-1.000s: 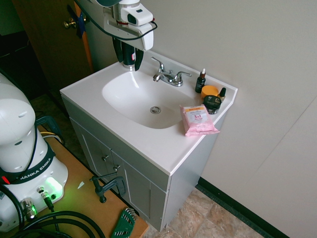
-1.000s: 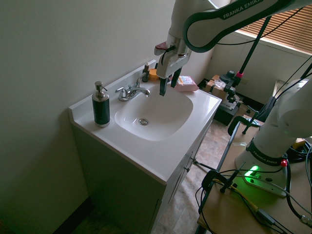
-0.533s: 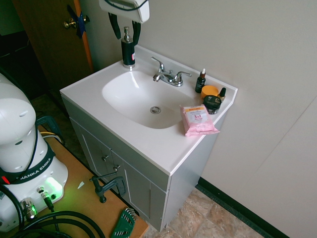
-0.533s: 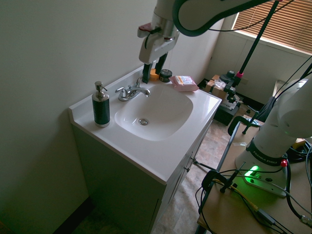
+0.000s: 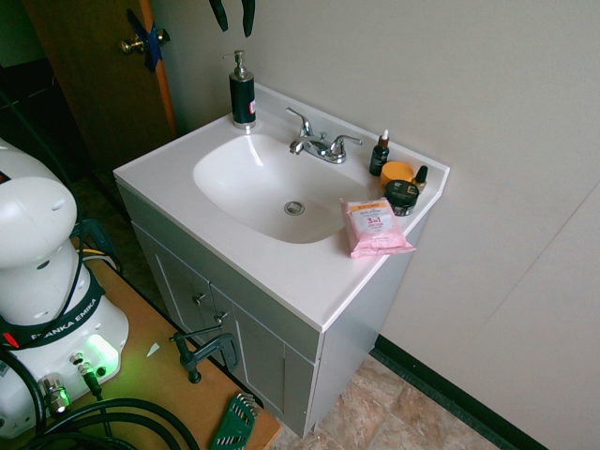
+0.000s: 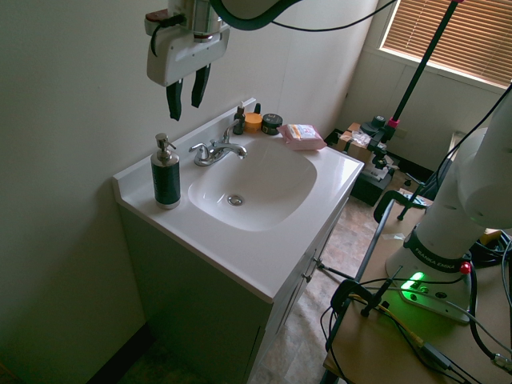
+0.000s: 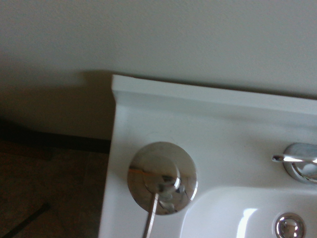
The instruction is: Push the sanitizer
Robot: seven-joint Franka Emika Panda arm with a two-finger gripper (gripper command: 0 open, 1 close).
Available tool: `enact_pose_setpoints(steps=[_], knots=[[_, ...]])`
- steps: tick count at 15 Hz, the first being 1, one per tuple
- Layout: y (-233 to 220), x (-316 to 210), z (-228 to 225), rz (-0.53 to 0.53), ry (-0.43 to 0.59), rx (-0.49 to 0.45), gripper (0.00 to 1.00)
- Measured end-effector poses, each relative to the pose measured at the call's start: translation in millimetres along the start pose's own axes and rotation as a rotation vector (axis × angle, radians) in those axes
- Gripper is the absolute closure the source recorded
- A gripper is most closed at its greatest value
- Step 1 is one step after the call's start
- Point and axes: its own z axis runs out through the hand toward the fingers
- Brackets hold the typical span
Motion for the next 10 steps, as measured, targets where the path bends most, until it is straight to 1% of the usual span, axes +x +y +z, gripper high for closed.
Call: enact_pose_setpoints(steps=[6, 10], knots=[[-31.1, 2.7, 15.0, 0.005, -0.015, -0.029, 1.0], [-37.6, 0.9, 33.0, -0.002, -0.02, -0.057, 1.0]])
